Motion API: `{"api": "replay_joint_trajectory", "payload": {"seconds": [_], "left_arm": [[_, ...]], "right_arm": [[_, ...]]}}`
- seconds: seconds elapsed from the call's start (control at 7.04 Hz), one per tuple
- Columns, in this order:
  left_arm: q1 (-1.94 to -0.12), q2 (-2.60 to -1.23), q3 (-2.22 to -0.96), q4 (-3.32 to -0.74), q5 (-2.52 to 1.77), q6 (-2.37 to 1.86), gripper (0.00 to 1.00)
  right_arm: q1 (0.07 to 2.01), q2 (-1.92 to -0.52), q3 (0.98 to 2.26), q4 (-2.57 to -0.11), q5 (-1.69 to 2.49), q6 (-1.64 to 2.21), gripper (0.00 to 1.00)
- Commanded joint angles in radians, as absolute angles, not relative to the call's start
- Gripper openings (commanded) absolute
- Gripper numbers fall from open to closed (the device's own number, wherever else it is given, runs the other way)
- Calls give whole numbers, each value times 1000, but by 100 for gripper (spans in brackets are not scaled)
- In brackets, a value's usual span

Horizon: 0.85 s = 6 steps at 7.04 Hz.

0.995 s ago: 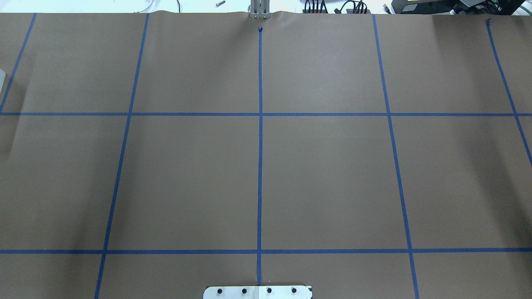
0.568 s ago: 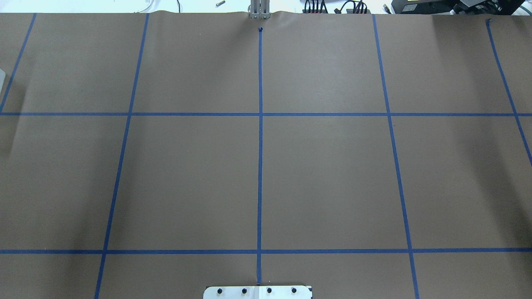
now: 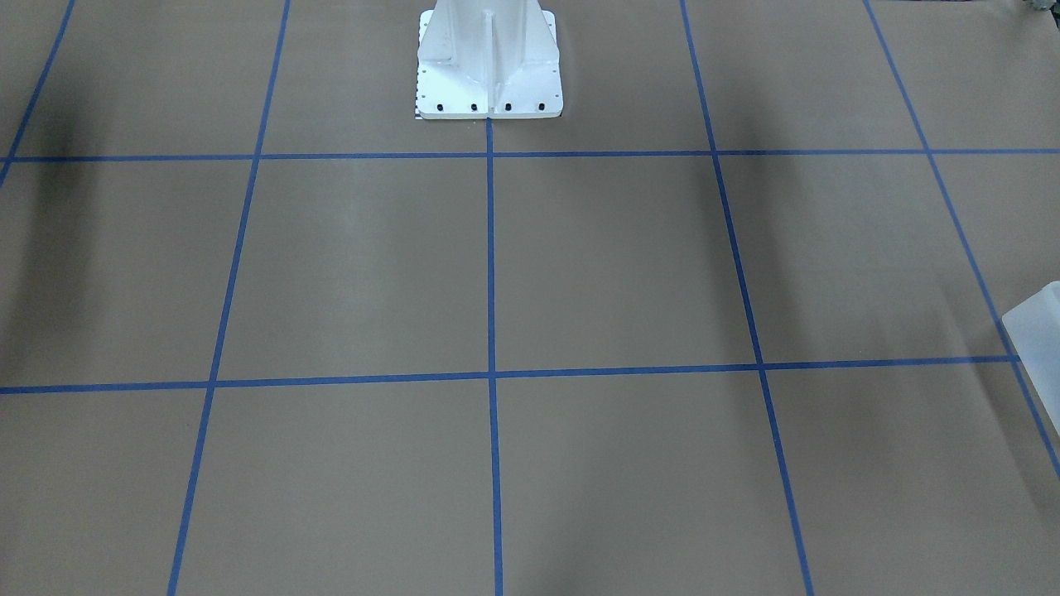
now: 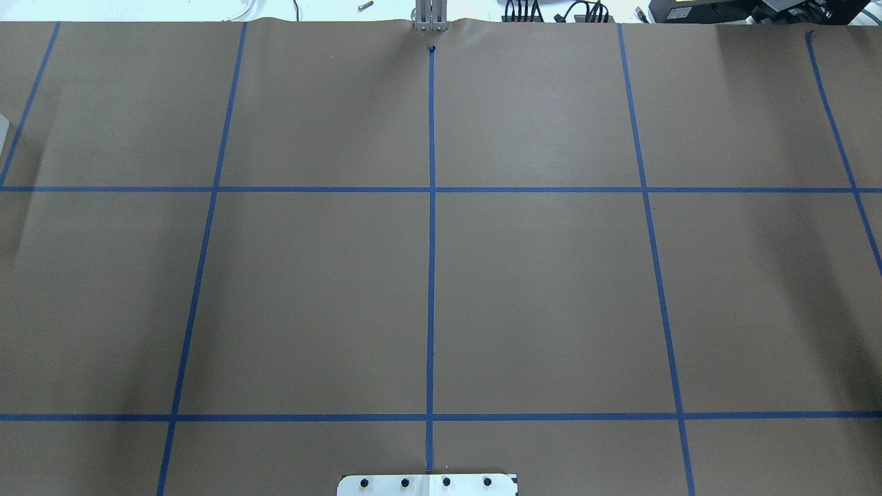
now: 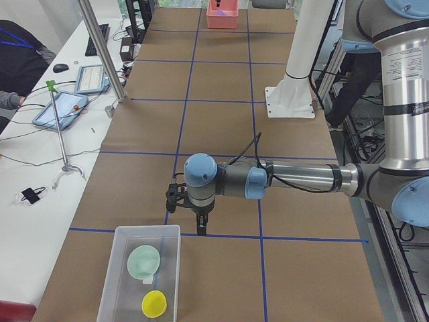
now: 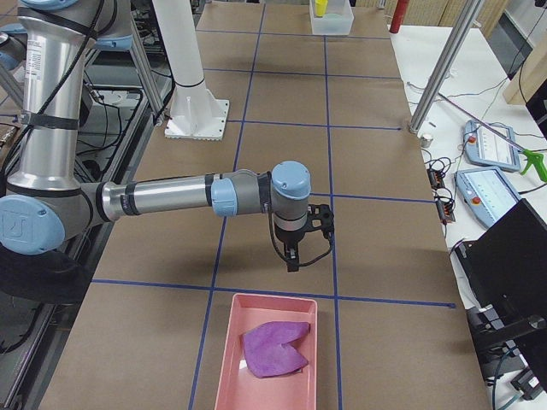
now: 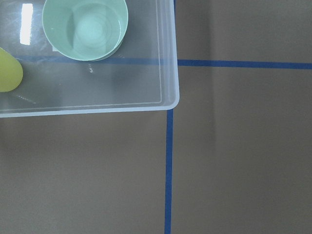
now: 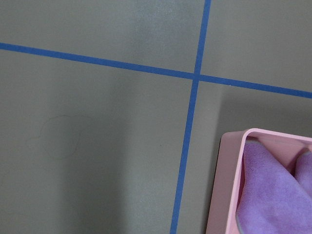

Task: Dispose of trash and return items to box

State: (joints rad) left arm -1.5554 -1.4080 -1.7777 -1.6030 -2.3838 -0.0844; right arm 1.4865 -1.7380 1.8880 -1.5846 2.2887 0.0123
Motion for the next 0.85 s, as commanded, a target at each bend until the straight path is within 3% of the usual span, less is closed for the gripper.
{"api": "replay_joint_trajectory", "payload": {"seconds": [0.0,0.71], "left_arm": [[-1555,-1407,-1776,-1603,-2384,-84,99],[-1554,-1407,-1778,-1603,-2384,-84,99]], "right_arm": [[1486,-1738,1890,-1585,2289,12,100],[1486,-1733,1890,-1586,2281,11,100]]}}
